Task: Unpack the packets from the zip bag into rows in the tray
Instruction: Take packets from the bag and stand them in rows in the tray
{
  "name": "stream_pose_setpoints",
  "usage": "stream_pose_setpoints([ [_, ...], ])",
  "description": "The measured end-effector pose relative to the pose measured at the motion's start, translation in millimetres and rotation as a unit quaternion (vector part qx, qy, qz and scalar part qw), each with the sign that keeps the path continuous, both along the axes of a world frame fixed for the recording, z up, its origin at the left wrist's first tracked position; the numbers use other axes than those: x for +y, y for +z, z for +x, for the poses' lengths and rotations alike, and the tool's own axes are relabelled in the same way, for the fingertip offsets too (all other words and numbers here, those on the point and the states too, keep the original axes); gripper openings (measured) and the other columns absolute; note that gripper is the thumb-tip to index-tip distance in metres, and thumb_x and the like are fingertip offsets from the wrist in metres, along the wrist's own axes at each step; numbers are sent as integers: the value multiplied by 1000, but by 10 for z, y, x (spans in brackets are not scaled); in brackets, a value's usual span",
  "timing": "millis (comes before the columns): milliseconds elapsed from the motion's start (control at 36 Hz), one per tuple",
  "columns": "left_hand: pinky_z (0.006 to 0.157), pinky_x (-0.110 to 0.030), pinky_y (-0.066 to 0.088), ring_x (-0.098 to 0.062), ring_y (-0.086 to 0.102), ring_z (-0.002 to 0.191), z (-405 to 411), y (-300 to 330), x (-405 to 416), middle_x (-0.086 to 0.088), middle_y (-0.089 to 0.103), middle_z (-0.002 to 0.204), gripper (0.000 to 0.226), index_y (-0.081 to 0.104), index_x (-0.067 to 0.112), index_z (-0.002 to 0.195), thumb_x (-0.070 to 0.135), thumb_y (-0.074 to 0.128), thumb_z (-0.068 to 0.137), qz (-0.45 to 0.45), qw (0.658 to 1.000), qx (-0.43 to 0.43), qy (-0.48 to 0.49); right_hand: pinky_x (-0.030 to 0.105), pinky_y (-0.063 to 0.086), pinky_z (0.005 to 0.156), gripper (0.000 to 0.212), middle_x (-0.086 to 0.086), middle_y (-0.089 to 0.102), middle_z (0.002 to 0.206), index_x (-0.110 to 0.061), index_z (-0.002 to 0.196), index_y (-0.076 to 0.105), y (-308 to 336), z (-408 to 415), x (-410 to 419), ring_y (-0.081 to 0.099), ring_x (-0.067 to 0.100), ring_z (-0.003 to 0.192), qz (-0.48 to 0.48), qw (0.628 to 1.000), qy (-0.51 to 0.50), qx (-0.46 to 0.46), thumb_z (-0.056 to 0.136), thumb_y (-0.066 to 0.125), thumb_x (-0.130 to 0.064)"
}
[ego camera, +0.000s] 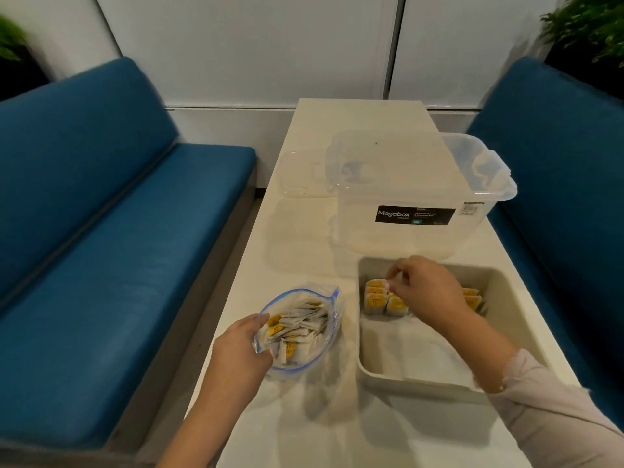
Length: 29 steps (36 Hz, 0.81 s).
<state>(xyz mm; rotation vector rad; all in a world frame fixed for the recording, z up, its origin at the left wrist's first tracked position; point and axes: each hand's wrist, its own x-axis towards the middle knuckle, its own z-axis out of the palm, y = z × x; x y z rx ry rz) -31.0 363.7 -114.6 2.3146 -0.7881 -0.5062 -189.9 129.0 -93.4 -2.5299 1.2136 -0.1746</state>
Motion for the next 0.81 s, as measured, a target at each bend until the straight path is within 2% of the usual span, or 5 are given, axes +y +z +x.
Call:
stream_pose_setpoints([
  [83,102,-26,42,-13,52,119,-28,3,0,3,53,133,57,55,19,129,-1,65,76,-8,1000,5,-5,26,36,61,5,-12,49,72,-33,88,61,154,148,208,50,11,76,22,998,40,-50,86,65,-34],
  [167,104,-27,40,-13,51,121,-40,3,-6,2,51,136,59,54,18,130,-2,64,76,-15,1000,9,-4,27,44,70,8,-12,58,76,-32,93,67,242,348,484,55,10,79,55,991,104,-61,86,65,-36],
  [361,103,-16,36,-10,49,122,-9,8,5,3,50,137,61,52,18,132,-1,63,74,-9,1000,10,-15,26,39,72,24,-4,69,105,-32,111,66,83,788,934,61,19,99,-10,972,223,73,93,51,-31],
  [556,97,-10,31,-10,47,123,36,24,-11,4,47,139,63,47,19,136,2,62,77,6,1000,6,-23,29,37,68,29,5,65,104,-18,107,65,-117,1011,1002,62,27,96,-89,967,164,176,89,45,-7],
  [806,99,-12,32,-9,45,125,58,7,-19,6,43,142,64,44,21,138,5,62,79,22,999,2,-35,28,36,68,24,3,66,103,-19,104,65,-252,1101,971,63,25,96,-89,975,128,160,91,45,-11],
])
